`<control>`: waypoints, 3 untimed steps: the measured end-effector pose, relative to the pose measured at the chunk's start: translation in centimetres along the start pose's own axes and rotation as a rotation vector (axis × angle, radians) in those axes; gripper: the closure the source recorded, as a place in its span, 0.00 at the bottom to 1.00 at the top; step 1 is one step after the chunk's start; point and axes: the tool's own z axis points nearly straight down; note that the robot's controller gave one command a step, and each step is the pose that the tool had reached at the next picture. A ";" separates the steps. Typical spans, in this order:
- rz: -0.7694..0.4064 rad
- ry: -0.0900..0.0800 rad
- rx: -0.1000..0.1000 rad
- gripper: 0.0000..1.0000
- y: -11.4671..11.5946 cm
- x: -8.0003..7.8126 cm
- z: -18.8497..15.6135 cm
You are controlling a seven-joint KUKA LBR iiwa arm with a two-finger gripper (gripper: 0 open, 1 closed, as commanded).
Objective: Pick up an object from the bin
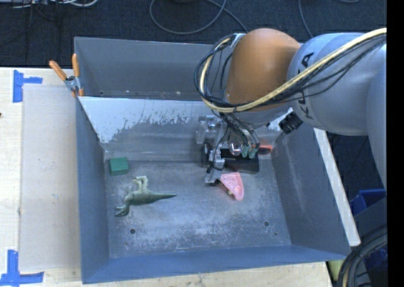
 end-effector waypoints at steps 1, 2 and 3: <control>0.001 -0.007 0.000 0.00 0.0 -0.1 -0.5; 0.014 -0.006 -0.001 0.00 5.4 0.6 7.2; -0.189 0.002 0.002 0.00 9.7 1.9 7.2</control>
Offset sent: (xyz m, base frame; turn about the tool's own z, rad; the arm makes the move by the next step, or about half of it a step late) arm -0.0128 0.0790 -0.1112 0.0185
